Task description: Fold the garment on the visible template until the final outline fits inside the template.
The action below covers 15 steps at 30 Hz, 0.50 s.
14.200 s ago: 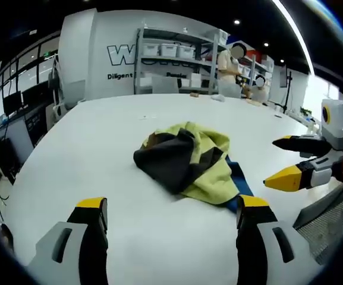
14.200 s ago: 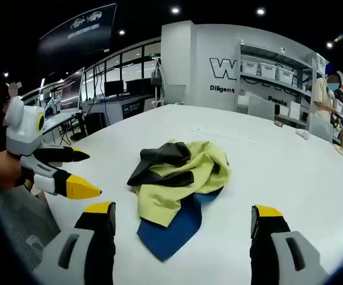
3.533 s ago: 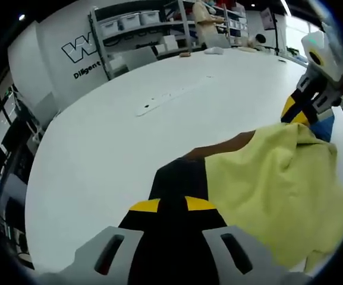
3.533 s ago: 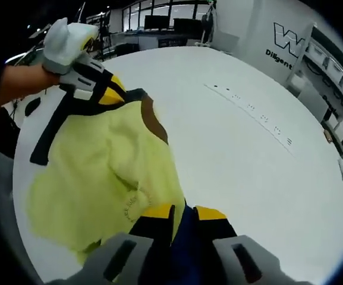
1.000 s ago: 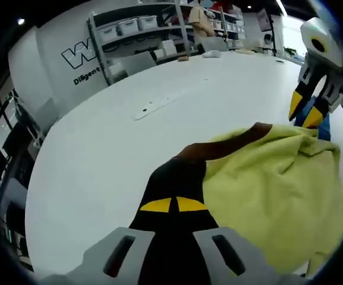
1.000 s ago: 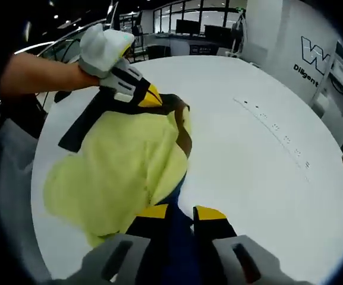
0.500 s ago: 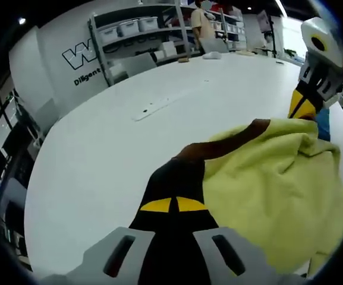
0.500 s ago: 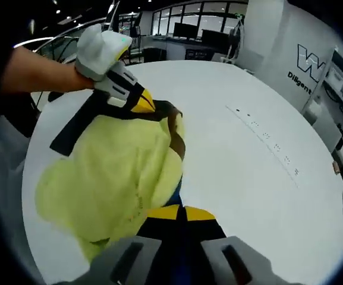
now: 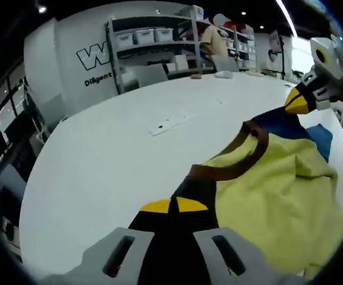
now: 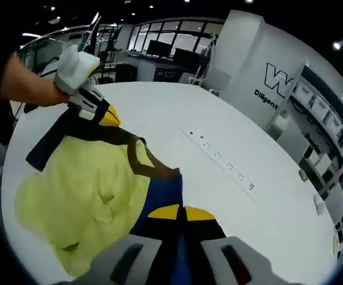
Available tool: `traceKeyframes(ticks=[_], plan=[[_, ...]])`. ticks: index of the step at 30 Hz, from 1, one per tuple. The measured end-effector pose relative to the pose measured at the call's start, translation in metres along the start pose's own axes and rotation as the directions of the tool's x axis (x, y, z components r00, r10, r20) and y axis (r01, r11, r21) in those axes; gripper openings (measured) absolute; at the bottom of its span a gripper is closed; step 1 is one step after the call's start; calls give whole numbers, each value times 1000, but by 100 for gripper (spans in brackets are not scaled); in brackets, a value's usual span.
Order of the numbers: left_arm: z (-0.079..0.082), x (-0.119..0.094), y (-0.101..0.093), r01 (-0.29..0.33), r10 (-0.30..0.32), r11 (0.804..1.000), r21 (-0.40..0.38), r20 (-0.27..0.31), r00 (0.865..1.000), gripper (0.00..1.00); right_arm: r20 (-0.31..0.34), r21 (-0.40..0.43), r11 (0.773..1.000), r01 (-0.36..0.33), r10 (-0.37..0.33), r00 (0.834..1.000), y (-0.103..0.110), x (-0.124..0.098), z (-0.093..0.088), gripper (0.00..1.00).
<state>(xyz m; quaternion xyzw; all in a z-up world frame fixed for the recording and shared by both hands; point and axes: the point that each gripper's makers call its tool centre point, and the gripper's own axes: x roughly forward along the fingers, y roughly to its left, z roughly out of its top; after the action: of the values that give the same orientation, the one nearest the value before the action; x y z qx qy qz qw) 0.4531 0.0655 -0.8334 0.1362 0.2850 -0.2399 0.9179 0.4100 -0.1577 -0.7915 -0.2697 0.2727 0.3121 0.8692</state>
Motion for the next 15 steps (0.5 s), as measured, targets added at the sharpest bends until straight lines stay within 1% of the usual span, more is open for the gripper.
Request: traceKeyframes(ticks=[2, 4, 5, 6, 7, 9, 10, 12, 13, 14, 15], plan=[[1, 4, 2, 12, -12, 1000, 3, -3, 1000, 10, 0, -8, 1000, -4, 4, 1000, 2, 1, 0, 0], [0, 10, -1, 38, -38, 999, 19, -18, 999, 22, -1, -8, 1000, -7, 7, 1000, 3, 2, 0, 0], [-2, 12, -2, 47, -46, 998, 36, -29, 999, 24, -1, -9, 1000, -8, 8, 1000, 3, 3, 0, 0], [-3, 15, -3, 54, -51, 996, 68, -49, 998, 23, 0, -11, 1000, -9, 9, 1000, 3, 3, 1, 0], [-4, 19, -2, 62, -56, 993, 97, -66, 996, 18, 1, -12, 1000, -10, 10, 1000, 3, 3, 1, 0], [-4, 23, -1, 67, -60, 993, 97, -69, 996, 9, 3, -13, 1000, -9, 9, 1000, 3, 3, 1, 0], [-3, 25, 0, 70, -64, 993, 93, -69, 996, 6, 3, -14, 1000, -9, 9, 1000, 2, 3, 1, 0], [-8, 27, -4, 99, -90, 992, 82, -102, 991, 9, 4, -13, 1000, -9, 9, 1000, 2, 4, 1, 0], [-17, 28, -11, 128, -116, 989, 73, -151, 982, 8, 4, -12, 1000, -8, 8, 1000, 1, 4, 0, 0], [-10, 28, -12, 121, -112, 990, 78, -114, 987, 8, 4, -10, 1000, -7, 7, 1000, 0, 4, -1, 0], [-11, 28, -12, 123, -113, 989, 79, -120, 986, 8, 4, -10, 1000, -6, 6, 1000, 0, 5, -1, 0]])
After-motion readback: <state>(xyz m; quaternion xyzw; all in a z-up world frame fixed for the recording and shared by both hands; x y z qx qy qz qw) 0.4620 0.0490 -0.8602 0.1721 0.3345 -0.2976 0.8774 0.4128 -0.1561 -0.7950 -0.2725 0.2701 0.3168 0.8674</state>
